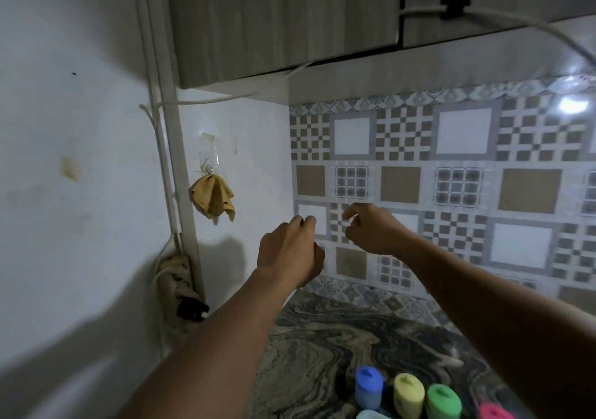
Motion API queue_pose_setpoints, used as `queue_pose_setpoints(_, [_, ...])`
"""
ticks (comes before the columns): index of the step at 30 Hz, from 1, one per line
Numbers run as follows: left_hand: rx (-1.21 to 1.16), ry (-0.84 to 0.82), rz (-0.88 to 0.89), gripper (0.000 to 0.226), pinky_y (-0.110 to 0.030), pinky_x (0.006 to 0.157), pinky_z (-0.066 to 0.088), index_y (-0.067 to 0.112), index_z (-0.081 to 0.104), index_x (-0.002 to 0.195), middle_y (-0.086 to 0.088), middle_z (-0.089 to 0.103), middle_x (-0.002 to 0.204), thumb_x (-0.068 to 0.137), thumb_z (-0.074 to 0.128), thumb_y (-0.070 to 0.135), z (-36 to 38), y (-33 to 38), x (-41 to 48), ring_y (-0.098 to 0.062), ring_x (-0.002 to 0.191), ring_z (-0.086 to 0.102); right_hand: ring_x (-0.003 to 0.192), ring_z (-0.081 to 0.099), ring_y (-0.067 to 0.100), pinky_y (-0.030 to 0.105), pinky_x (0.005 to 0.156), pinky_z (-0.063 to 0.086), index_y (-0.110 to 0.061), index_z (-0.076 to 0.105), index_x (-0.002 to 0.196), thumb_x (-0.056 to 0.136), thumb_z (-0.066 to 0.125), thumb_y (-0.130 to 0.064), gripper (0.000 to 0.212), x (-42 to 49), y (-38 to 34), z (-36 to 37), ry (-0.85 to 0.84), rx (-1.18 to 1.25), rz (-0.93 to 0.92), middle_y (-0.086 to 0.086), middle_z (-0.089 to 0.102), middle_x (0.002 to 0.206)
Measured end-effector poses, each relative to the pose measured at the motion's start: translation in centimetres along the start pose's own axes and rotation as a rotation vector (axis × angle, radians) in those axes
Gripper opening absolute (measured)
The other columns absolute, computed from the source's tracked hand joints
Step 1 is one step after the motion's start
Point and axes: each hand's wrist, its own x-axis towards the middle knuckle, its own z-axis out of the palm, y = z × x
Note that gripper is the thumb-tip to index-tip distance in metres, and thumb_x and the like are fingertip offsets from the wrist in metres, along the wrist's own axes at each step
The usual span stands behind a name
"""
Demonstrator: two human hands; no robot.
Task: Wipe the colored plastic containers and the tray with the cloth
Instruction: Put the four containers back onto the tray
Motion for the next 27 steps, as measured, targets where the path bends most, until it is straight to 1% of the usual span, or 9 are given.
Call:
queue_pose_setpoints(2, [-0.043,-0.050,0.046,0.047,-0.040,0.079,0.050,0.020,0.044,0.141,-0.005,0.057,0.133,0.095,0.054,0.024,1.1,2.2,0.1,-0.028,0.110,0.061,0.098,0.065,0.021,0.030,0.082,0.054,-0.016,0.056,0.133,0.095,0.060,-0.019,0.039,-1.0,2.3,-1.2,0.007,0.008,0.053,0.009,0.066,0.123])
queue_pose_setpoints(6, [-0.112,-0.185,0.136,0.061,-0.044,0.089,0.049,0.020,0.036,0.148,-0.006,0.050,0.141,0.092,0.058,0.028,2.9,5.6,0.3,-0.030,0.123,0.051,0.096,0.068,0.022,0.030,0.077,0.056,-0.016,0.056,0.132,0.096,0.059,-0.018,0.037,-2.6,6.7,-2.2,0.019,0.021,0.170,0.010,0.069,0.119])
queue_pose_setpoints(10, [-0.151,-0.232,0.185,0.058,-0.045,0.096,0.049,0.019,0.036,0.149,-0.005,0.046,0.146,0.094,0.052,0.032,5.0,7.4,1.5,-0.028,0.130,0.044,0.087,0.066,0.016,0.023,0.065,0.053,-0.016,0.055,0.134,0.096,0.061,-0.016,0.039,-3.1,10.4,-1.3,0.029,0.041,0.246,0.011,0.069,0.120])
queue_pose_setpoints(13, [-0.161,-0.281,0.217,0.056,-0.045,0.096,0.048,0.019,0.035,0.149,-0.005,0.045,0.145,0.096,0.048,0.032,7.3,8.1,2.5,-0.028,0.129,0.043,0.098,0.067,0.020,0.030,0.078,0.058,-0.016,0.056,0.134,0.096,0.060,-0.014,0.038,-3.2,12.7,0.1,0.042,0.047,0.288,0.012,0.069,0.123])
queue_pose_setpoints(15, [-0.175,-0.317,0.232,0.056,-0.045,0.096,0.048,0.019,0.035,0.149,-0.005,0.044,0.145,0.096,0.048,0.032,8.9,8.3,2.8,-0.028,0.129,0.042,0.106,0.065,0.022,0.025,0.075,0.054,-0.016,0.056,0.134,0.095,0.060,-0.011,0.040,-3.1,13.9,1.2,0.036,0.056,0.308,0.012,0.066,0.130])
queue_pose_setpoints(18, [-0.207,-0.376,0.254,0.056,-0.045,0.095,0.048,0.020,0.035,0.149,-0.006,0.044,0.144,0.096,0.048,0.032,12.0,8.6,2.9,-0.028,0.129,0.042,0.094,0.063,0.017,0.015,0.062,0.047,-0.017,0.056,0.134,0.095,0.061,-0.011,0.039,-2.7,15.9,3.4,0.012,0.064,0.348,0.012,0.065,0.130])
queue_pose_setpoints(19, [-0.219,-0.396,0.258,0.056,-0.046,0.095,0.048,0.020,0.035,0.149,-0.006,0.043,0.145,0.096,0.049,0.033,13.0,8.6,2.9,-0.029,0.129,0.042,0.091,0.063,0.016,0.015,0.063,0.047,-0.018,0.056,0.133,0.095,0.061,-0.011,0.039,-2.6,16.5,4.2,0.004,0.068,0.364,0.011,0.065,0.129])
queue_pose_setpoints(21, [-0.236,-0.458,0.279,0.060,-0.046,0.096,0.048,0.022,0.032,0.151,-0.006,0.040,0.147,0.095,0.051,0.033,15.3,8.4,2.8,-0.029,0.132,0.040,0.092,0.063,0.017,0.021,0.071,0.051,-0.019,0.056,0.133,0.095,0.062,-0.014,0.039,-2.3,17.7,6.0,-0.014,0.060,0.398,0.011,0.066,0.127])
queue_pose_setpoints(27, [-0.336,-0.754,0.255,0.076,-0.051,0.112,0.038,0.023,0.021,0.158,-0.006,0.015,0.164,0.093,0.058,0.036,23.6,7.2,0.9,-0.034,0.149,0.020,0.109,0.066,0.030,0.034,0.091,0.053,-0.015,0.064,0.123,0.088,0.065,-0.018,0.034,-2.7,20.9,12.0,-0.115,-0.033,0.469,0.014,0.070,0.121])
